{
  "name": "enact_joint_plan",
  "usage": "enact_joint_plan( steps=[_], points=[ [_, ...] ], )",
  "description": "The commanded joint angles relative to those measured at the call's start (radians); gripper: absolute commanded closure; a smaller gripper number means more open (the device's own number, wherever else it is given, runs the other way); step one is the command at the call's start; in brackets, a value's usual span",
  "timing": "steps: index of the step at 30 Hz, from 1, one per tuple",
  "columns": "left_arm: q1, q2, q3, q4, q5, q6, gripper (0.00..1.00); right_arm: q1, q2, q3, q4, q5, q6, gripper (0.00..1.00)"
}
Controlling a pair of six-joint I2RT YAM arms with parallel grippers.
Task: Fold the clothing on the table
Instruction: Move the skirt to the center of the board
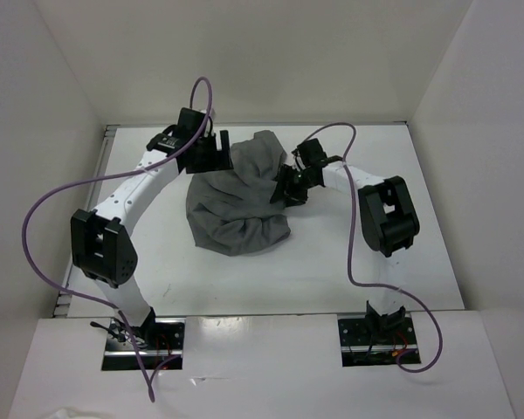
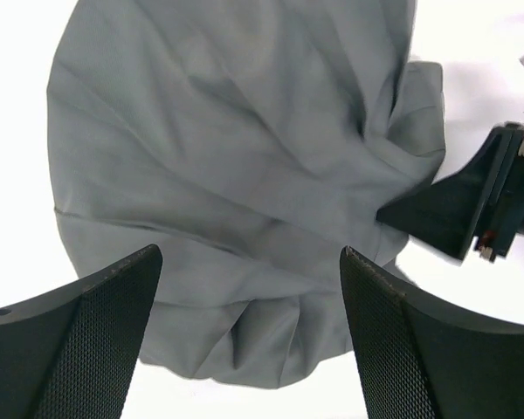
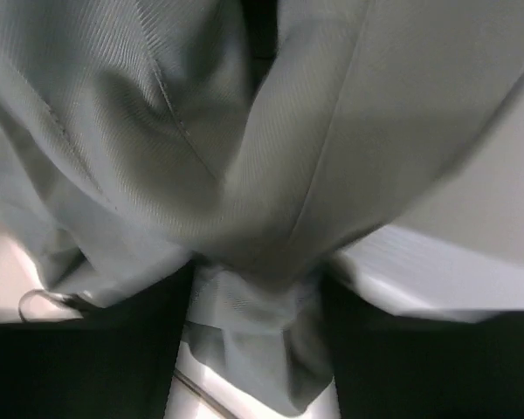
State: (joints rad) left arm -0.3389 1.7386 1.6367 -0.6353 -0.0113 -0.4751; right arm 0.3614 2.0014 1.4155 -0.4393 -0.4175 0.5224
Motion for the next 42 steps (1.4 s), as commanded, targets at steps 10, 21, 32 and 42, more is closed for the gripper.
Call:
enact_joint_plan(
  steps=[10,21,32,42],
  points=[
    [0.046,-0.117,-0.110,0.063,0.017,-0.017,0.11,0.002,-0.384,0.190,-0.046,-0.032,-0.146,1.00],
    [0.037,-0.060,-0.043,0.063,0.059,-0.028,0.11,0.123,-0.652,0.336,-0.199,0.037,-0.328,1.00],
    [0.037,-0.137,-0.150,0.083,0.021,-0.066,0.11,0.097,-0.329,0.399,-0.240,0.060,-0.294,1.00],
    [0.046,-0.174,-0.215,0.095,0.055,-0.085,0.11,-0.075,-0.032,0.416,-0.231,0.187,-0.134,0.40]
  ],
)
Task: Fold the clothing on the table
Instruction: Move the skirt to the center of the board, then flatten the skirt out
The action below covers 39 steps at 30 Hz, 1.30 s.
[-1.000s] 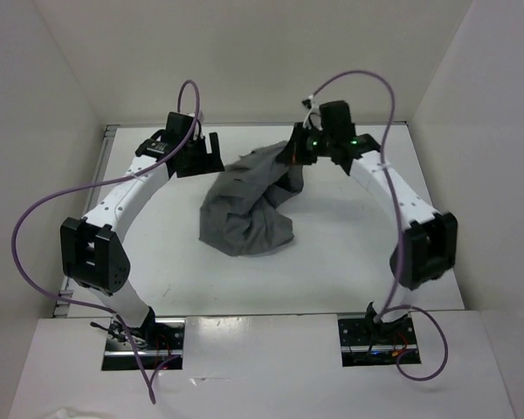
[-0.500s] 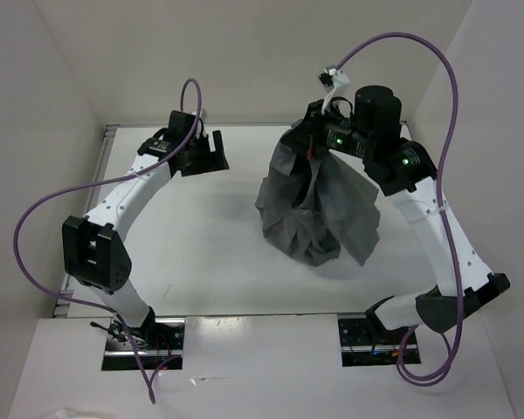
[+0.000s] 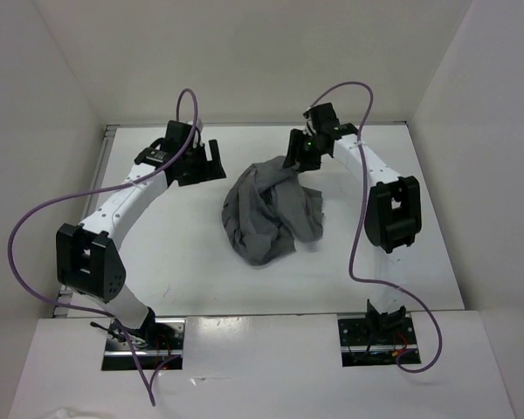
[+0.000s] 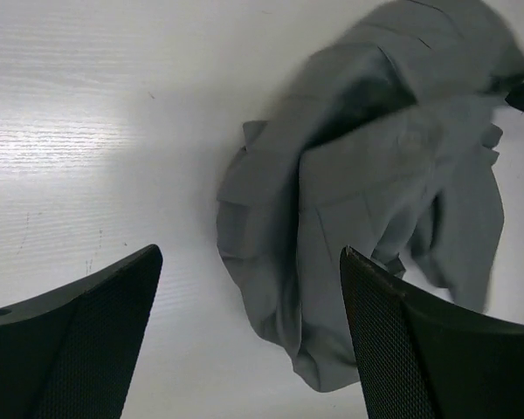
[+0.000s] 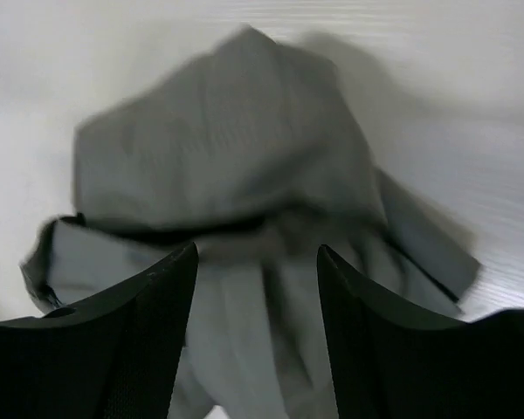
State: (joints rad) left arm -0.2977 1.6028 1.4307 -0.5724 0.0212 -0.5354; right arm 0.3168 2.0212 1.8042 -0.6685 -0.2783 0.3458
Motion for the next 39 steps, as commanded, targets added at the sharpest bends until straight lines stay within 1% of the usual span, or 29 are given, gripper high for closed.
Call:
enact_joint_plan(
  steps=[1,2,3,5,7,10,11,12,13,15,17,18,21,23,25,27,28,32,34,36,38,39],
  points=[
    [0.005,-0.038,-0.009,0.043,0.043,-0.012,0.11,-0.030,-0.070,0.017,-0.002,0.063,0.042,0.37],
    [0.005,-0.038,-0.009,0.064,0.065,-0.003,0.11,-0.030,-0.090,0.017,-0.002,0.074,0.042,0.34],
    [-0.004,-0.038,-0.018,0.074,0.084,0.017,0.11,-0.030,-0.111,0.008,-0.002,0.074,0.029,0.26],
    [-0.018,-0.009,-0.018,0.074,0.085,0.017,0.11,-0.019,-0.168,-0.002,-0.028,0.088,0.016,0.23],
    [-0.018,0.023,0.014,0.063,0.075,0.017,0.12,0.014,-0.206,-0.020,-0.037,0.077,0.005,0.23],
    [-0.018,0.060,0.034,0.054,0.075,0.017,0.13,0.106,-0.219,-0.052,-0.025,0.056,-0.037,0.23],
    [-0.018,0.071,0.043,0.054,0.075,0.017,0.13,0.158,-0.198,-0.052,-0.010,0.056,-0.056,0.23],
    [-0.018,0.071,0.043,0.054,0.075,0.017,0.13,0.183,-0.179,-0.052,-0.009,0.065,-0.089,0.23],
    [-0.008,0.071,0.054,0.054,0.075,0.017,0.13,0.221,-0.136,-0.008,-0.009,0.065,-0.120,0.23],
    [0.005,0.080,0.054,0.054,0.075,0.026,0.13,0.245,-0.061,0.033,0.000,0.076,-0.130,0.23],
    [0.017,0.080,0.054,0.043,0.075,0.026,0.13,0.255,-0.007,0.119,-0.009,0.076,-0.130,0.23],
    [0.026,0.071,0.054,0.034,0.045,0.026,0.13,0.266,0.043,0.173,-0.020,0.085,-0.130,0.23],
    [0.037,0.042,0.054,0.025,0.022,0.026,0.13,0.275,0.134,0.251,-0.035,0.094,-0.140,0.26],
    [0.058,0.023,0.031,0.025,0.022,0.026,0.13,0.275,0.171,0.276,-0.049,0.106,-0.140,0.27],
    [0.071,-0.007,0.017,0.025,0.022,0.026,0.13,0.286,0.192,0.276,-0.059,0.158,-0.140,0.27],
    [0.080,-0.020,-0.013,0.025,0.022,0.026,0.13,0.297,0.192,0.285,-0.059,0.217,-0.140,0.28],
    [0.080,-0.029,-0.013,0.025,0.022,0.026,0.13,0.307,0.168,0.285,-0.048,0.232,-0.140,0.28],
    [0.100,-0.038,-0.036,0.025,0.031,0.026,0.13,0.308,0.159,0.285,-0.060,0.266,-0.140,0.28],
    [0.100,-0.038,-0.036,0.025,0.031,0.026,0.13,0.308,0.159,0.285,-0.060,0.266,-0.140,0.32],
    [0.100,-0.038,-0.036,0.025,0.031,0.026,0.13,0.308,0.171,0.285,-0.060,0.231,-0.140,0.39],
    [0.100,-0.038,-0.036,0.025,0.031,0.026,0.13,0.308,0.203,0.285,-0.072,0.173,-0.140,0.42],
    [0.100,-0.038,-0.045,0.025,0.031,0.026,0.13,0.308,0.212,0.296,-0.083,0.156,-0.140,0.47]
  ],
)
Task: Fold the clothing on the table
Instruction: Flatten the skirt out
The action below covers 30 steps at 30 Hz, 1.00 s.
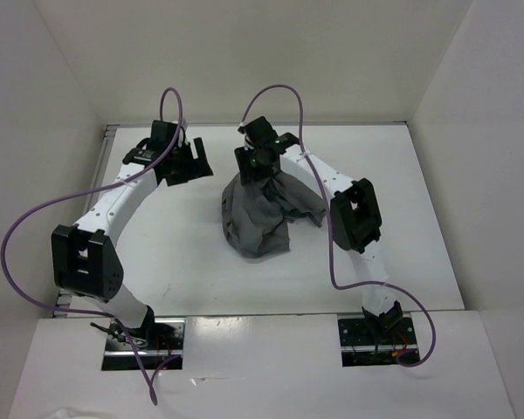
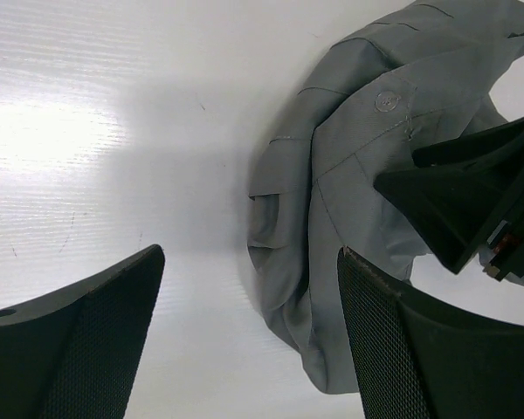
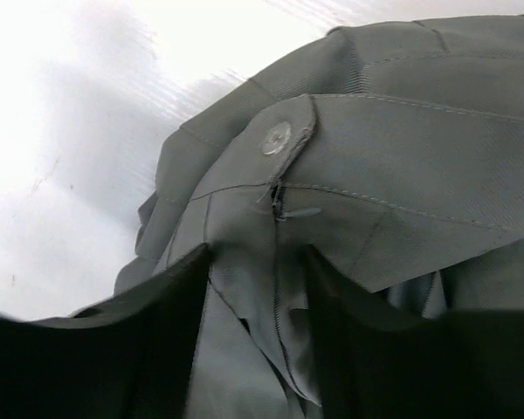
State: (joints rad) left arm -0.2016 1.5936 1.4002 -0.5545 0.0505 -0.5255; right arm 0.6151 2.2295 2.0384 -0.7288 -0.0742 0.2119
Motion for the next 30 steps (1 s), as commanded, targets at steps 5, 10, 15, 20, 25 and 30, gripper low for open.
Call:
enact_joint_plan(
  steps=[5,10,15,20,25,30],
  points=[
    [0.013,-0.038,-0.015,0.007,0.002,0.016,0.13,0.009,0.039,0.080,-0.041,-0.117,-0.006,0.81],
    [0.034,-0.060,-0.026,0.007,-0.008,0.016,0.13,0.020,-0.072,0.137,-0.089,-0.102,-0.006,1.00],
    [0.065,-0.081,-0.035,0.027,-0.029,-0.017,0.13,0.043,-0.263,0.273,-0.147,-0.128,-0.038,1.00],
    [0.131,-0.102,-0.044,0.062,0.005,-0.054,0.13,0.098,-0.335,0.527,-0.309,-0.283,-0.062,1.00],
    [0.156,-0.103,-0.053,0.082,0.014,-0.074,0.13,0.109,-0.482,0.554,-0.319,-0.322,-0.082,1.00],
    [0.165,-0.112,-0.075,0.093,0.023,-0.074,0.13,-0.103,-0.597,0.338,-0.285,-0.173,0.058,1.00]
  ],
)
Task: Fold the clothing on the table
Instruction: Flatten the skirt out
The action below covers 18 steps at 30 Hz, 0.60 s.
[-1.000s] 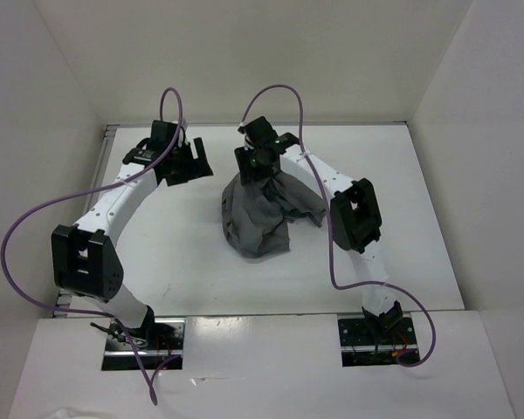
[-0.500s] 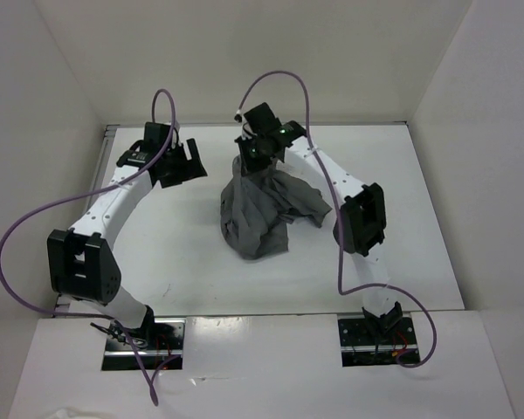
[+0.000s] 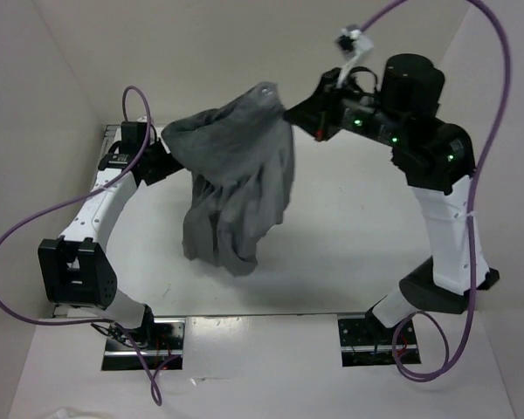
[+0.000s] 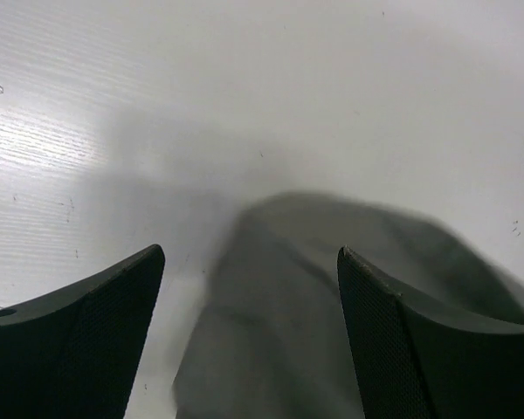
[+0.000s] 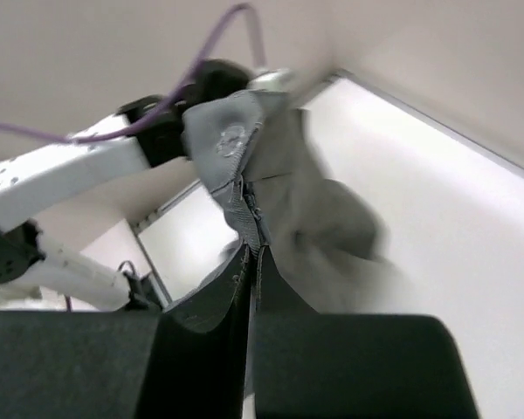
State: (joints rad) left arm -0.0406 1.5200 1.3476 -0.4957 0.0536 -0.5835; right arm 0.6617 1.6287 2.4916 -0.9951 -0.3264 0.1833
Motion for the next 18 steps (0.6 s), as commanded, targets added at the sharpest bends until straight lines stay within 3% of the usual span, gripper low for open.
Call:
enact_joint_plan(
  steps=[1,5,9,13,18],
  points=[
    [0.004,-0.038,-0.022,0.034,0.029,-0.025,0.13,-0.199,0.003,-0.242,-0.002,0.063,0.099,1.00],
    [0.004,-0.038,-0.050,0.052,0.038,-0.026,0.13,-0.370,-0.021,-0.616,0.199,-0.031,0.159,1.00],
    [0.004,-0.026,-0.059,0.052,0.080,-0.026,0.13,-0.502,0.159,-0.859,0.341,0.013,0.258,1.00],
    [0.004,0.000,-0.059,0.077,0.184,0.023,0.13,-0.530,0.363,-0.873,0.329,0.022,0.258,1.00],
    [-0.048,0.020,-0.041,0.108,0.360,0.177,0.15,-0.530,0.408,-0.901,0.366,0.043,0.269,1.00]
  ],
)
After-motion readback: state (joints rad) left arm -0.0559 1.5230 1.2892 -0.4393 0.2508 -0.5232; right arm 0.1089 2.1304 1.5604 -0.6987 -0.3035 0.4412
